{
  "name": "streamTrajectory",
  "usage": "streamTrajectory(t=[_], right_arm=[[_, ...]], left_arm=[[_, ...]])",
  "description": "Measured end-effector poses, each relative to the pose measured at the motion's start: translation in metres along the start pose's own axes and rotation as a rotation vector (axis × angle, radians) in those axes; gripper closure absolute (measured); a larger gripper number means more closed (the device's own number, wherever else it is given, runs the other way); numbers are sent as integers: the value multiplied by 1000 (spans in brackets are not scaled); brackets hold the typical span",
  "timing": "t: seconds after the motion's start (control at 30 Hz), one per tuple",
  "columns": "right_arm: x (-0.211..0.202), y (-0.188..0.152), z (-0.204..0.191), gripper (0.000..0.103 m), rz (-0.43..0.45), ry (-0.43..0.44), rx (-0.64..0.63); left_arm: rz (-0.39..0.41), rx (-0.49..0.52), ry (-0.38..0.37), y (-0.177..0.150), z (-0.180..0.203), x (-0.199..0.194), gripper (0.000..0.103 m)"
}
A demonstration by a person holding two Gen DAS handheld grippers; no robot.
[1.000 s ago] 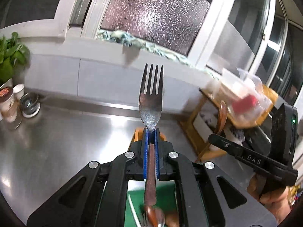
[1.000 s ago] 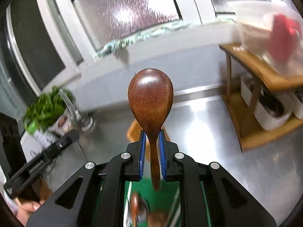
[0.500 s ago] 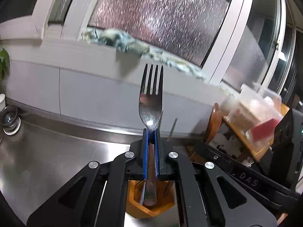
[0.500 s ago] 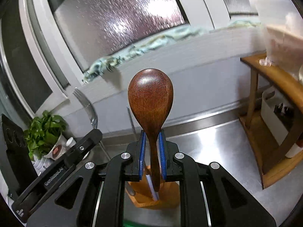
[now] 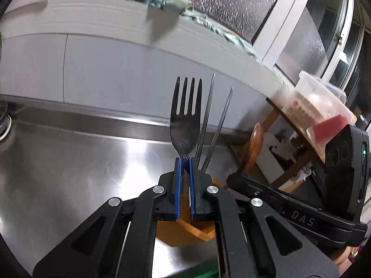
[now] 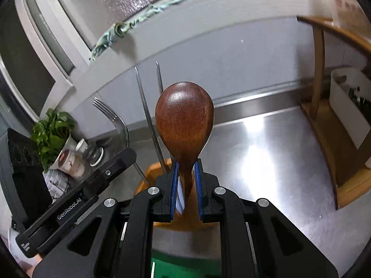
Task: Organize utensils
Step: 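Place the fork with the left tool while the right tool places the wooden spoon into the orange holder, then grasp another silver fork with the left tool while the right tool grasps a metal chopstick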
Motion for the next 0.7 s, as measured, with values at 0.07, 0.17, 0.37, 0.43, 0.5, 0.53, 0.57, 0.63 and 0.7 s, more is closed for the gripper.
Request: streamTrajectory(t=[0.07, 0.17, 0.37, 0.43, 0.5, 0.53, 0.57, 0.63, 0.7], right_arm=[[2, -3, -1, 86, -26, 2, 1], [0, -5, -1, 85, -33, 1, 2], [-15, -8, -4, 54, -12, 2, 16], [-23, -9, -3, 54, -5, -7, 14], [-32, -10, -1, 46, -3, -11, 23], [-37, -10, 1, 41, 1, -13, 25], [-44, -12, 2, 39, 8, -16, 23], [-55, -13, 3, 34, 12, -29, 18], [-68, -17, 5, 27, 10, -52, 7]], left_arm=[[-30, -6, -4, -2, -1, 2, 97], [-24, -16, 1, -3, -1, -3, 96], [-8, -18, 18, -3, -2, -24, 74], [-3, -20, 30, -3, -4, -33, 69], [2, -19, 43, -4, -5, -42, 56], [2, -20, 48, -4, -6, -46, 52], [2, -22, 51, -5, -6, -51, 43], [-9, -13, 59, -9, -5, -60, 31], [-29, -1, 74, -14, -4, -69, 22]])
Point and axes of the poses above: each gripper's, at about its wrist camera, not at the fingertips, and x roughly the way its jaws point, z to its right, y to its top, the point moved 4 cm from there along x, roughly the way its jaws point, and after that the axes turned 5 degrees about z, right-handed, at the moved point
